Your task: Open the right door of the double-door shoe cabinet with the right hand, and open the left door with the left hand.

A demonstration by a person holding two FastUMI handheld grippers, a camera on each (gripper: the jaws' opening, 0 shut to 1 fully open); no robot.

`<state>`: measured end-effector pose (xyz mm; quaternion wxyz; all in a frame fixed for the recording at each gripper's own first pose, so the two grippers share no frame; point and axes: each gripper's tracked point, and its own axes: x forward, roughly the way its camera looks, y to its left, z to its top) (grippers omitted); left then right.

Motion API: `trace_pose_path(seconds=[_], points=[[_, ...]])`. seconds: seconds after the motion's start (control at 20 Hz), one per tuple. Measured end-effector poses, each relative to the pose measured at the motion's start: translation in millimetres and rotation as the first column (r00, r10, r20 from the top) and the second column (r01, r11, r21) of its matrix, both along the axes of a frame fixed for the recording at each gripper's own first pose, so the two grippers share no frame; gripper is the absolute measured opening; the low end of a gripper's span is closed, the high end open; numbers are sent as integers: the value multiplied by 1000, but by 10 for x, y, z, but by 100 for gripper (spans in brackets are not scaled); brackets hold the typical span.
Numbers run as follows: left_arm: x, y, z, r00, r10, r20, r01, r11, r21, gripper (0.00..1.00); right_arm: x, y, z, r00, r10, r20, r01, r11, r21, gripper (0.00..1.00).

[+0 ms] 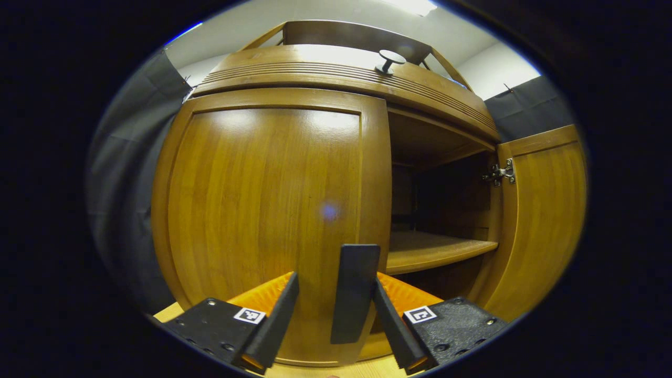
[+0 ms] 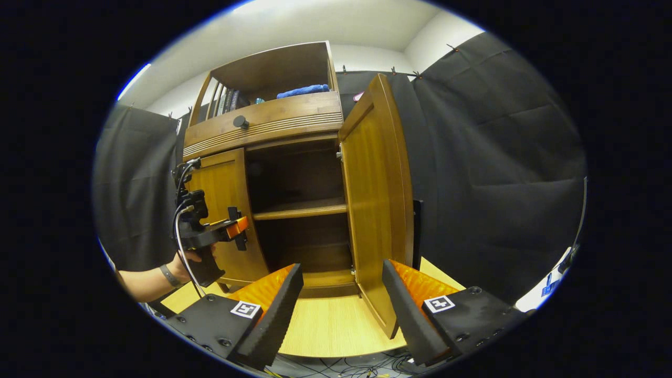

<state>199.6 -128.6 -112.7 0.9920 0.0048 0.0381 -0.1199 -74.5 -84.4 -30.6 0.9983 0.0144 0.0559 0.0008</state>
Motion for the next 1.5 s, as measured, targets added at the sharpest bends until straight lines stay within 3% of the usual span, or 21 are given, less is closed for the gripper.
trace_pose_path(seconds=[0.05, 0.1, 0.2, 0.25, 0.3, 0.35, 0.45, 0.5, 0.85, 1.2, 1.5], points=[[-12, -66, -11, 1000, -22, -2, 22, 1000, -14, 70, 13, -7, 14, 1000, -2, 4, 2, 1000, -3, 98], [-29, -161, -33, 998, -64, -16, 64, 997, -40, 60, 15, 3, 6, 1000, -2, 4, 2, 1000, -6, 89], [-37, -208, -43, 997, -70, -31, 69, 997, -36, 42, -7, 15, 10, 1000, 0, 2, 0, 1000, -12, 89], [-39, -187, -55, 997, -68, -30, 67, 998, -21, 32, -18, 31, 18, 1000, 1, 5, -1, 1000, -13, 98], [-36, -183, -41, 997, -67, -32, 66, 998, -21, 28, -10, 45, 19, 1000, 2, 7, -2, 1000, -14, 98], [-41, -199, -45, 997, -67, -40, 66, 998, -22, 26, -14, 59, 13, 1000, 2, 8, -2, 1000, -14, 89], [-79, -193, -36, 996, -69, -56, 68, 997, -23, 26, -10, 71, 24, 1000, -2, 17, 2, 1000, -3, 89], [-113, -178, -27, 996, -73, -59, 73, 997, -14, 25, 15, 68, 36, 1000, -7, 22, 7, 1000, 2, 98], [-601, 23, 104, 994, -90, -65, 91, 996, 7, 26, 77, 105, 87, 1000, 4, 28, -4, 1000, -15, 98], [-1134, 377, 274, 998, -30, -61, 31, 999, 22, 26, 121, 121, 77, 999, 32, 15, -32, 999, -24, 98], [-1535, 834, 414, 997, 68, -34, -66, 996, 64, 25, 224, 234, 106, 997, 75, 23, -74, 996, -43, 98]])
